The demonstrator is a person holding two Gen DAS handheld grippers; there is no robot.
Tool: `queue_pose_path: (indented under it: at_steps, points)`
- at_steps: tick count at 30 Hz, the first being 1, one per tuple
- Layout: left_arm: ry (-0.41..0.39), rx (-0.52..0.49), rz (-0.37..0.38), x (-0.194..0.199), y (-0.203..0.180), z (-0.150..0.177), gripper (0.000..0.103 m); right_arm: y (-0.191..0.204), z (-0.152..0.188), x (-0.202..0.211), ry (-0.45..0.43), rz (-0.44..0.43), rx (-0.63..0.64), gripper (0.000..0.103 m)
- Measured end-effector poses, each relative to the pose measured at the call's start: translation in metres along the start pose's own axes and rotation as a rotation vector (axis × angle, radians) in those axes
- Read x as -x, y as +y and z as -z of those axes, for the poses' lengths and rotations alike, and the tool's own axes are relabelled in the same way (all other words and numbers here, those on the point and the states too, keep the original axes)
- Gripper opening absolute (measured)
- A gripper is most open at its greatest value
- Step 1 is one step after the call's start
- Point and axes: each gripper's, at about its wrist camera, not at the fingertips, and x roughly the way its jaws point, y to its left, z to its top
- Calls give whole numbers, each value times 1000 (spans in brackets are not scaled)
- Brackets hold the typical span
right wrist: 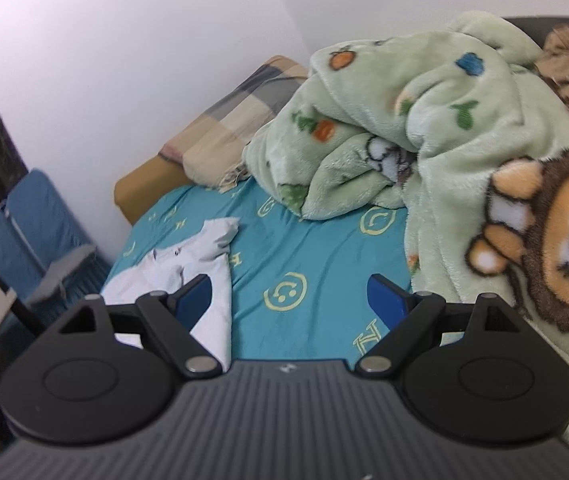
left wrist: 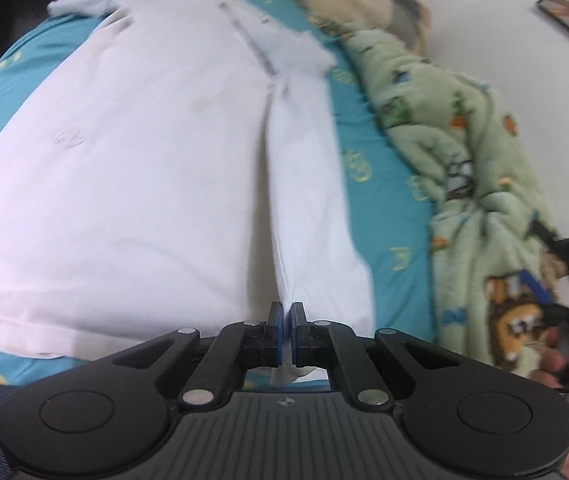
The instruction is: Fold clothes
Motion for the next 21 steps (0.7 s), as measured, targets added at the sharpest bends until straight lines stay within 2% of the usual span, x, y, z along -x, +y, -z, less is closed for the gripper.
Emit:
queue_pose_path:
  at_steps: [3, 5, 8, 10, 12, 14, 17, 18, 19, 21]
  points:
    - [21, -4, -37, -9, 10, 2, 5, 11, 4, 1, 17, -1, 56, 86]
    - [22, -13, -34, -11, 11, 0, 10, 18, 8, 0, 28, 1, 90, 86]
    - [10, -31, -28, -13, 9, -4, 25, 29, 12, -4, 52, -6, 138, 86]
    - [1, -51, -40, -17, 7, -6, 41, 35, 15, -6, 70, -14, 168, 85]
    - [-1, -61, -59, -24, 6, -8, 47, 40, 17, -9, 87, -18, 189, 85]
    - [10, -62, -67, -34, 7, -11, 48, 43, 19, -11, 101, -20, 202, 85]
    - [33, -46, -79, -49, 9, -14, 47, 45, 21, -11, 110, -21, 215, 85]
    - [48, -48, -78, -52, 10, -14, 42, 46, 21, -11, 112, -20, 218, 85]
    - [61, -49, -77, -55, 11, -14, 23, 46, 22, -12, 114, -19, 221, 85]
    - [73, -47, -77, -55, 12, -12, 5, 47, 22, -12, 117, -19, 228, 85]
